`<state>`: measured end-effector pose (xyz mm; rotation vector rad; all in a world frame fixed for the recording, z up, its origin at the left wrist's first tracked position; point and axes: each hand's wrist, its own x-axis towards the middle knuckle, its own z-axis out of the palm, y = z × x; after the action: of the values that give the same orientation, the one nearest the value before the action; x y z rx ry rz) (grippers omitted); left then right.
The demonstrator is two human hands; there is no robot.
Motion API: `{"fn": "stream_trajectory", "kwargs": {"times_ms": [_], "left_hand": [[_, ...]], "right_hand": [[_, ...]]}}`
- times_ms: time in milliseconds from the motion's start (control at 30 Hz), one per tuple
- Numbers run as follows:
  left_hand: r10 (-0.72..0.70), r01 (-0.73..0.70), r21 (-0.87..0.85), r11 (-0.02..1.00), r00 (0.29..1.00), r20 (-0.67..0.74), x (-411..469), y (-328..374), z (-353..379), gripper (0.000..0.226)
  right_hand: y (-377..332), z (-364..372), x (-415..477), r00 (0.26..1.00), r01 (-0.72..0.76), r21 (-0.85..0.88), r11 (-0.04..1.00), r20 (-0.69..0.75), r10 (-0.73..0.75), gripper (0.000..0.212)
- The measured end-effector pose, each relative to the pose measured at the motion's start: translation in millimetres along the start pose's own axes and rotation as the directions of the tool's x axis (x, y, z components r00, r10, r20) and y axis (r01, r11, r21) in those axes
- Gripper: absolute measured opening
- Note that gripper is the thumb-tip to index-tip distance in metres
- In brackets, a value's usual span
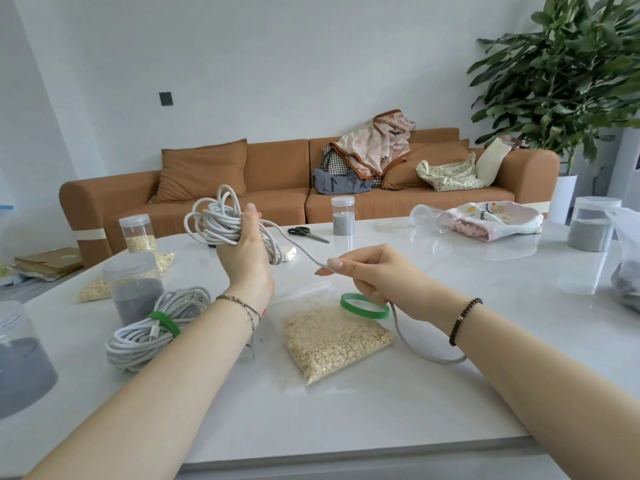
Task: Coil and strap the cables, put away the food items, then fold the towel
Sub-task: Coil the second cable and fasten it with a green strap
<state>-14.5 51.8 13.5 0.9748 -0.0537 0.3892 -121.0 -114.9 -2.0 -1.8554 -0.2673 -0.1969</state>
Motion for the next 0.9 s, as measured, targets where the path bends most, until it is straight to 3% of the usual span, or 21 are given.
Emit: {"fn": "stream_trajectory", "kwargs": {"times_ms": [133, 267, 433, 533, 633, 767, 900], "left_hand": [[0.053, -0.055, 0.016, 0.998, 0.994, 0.098, -0.9, -0.4, 0.6, 0.019], [0.016, -0.008, -0.039, 0.999, 0.975, 0.224, -5.4, 4.8, 4.3, 0.019], [-0.035, 0.019, 0.042, 0.999, 0.900, 0.434, -26.9, 7.3, 9.5, 0.036], [-0.061, 0.028, 0.070, 0.997, 0.850, 0.524, -32.9, 3.3, 10.1, 0.013], [-0.053, 0.003, 0.092, 0.996, 0.836, 0.547, -33.8, -1.2, 9.3, 0.005], [-0.013, -0.057, 0.133, 0.990, 0.881, 0.473, -27.2, -4.6, 4.8, 0.013], [-0.013, -0.050, 0.134, 0.990, 0.903, 0.429, -30.2, -9.0, 4.3, 0.013]], "right_hand": [[2.4, -0.4, -0.8, 0.994, 0.004, -0.028, 1.000, 0.112, -0.001, 0.021], [3.0, 1.7, -0.1, 0.991, -0.034, -0.045, 0.998, 0.129, 0.040, 0.013], [1.6, 3.9, 1.7, 0.990, -0.063, -0.030, 0.998, 0.125, 0.066, 0.029], [2.5, 4.6, 1.6, 0.991, -0.048, 0.021, 0.999, 0.130, 0.045, 0.017], [2.9, 4.3, 2.9, 0.994, -0.002, 0.091, 0.996, 0.109, -0.008, 0.015], [1.4, 4.8, 2.9, 0.995, 0.041, 0.215, 0.976, 0.083, -0.060, 0.019], [-1.3, 8.0, -0.2, 0.986, 0.001, 0.183, 0.983, 0.165, -0.032, 0.024]]}}
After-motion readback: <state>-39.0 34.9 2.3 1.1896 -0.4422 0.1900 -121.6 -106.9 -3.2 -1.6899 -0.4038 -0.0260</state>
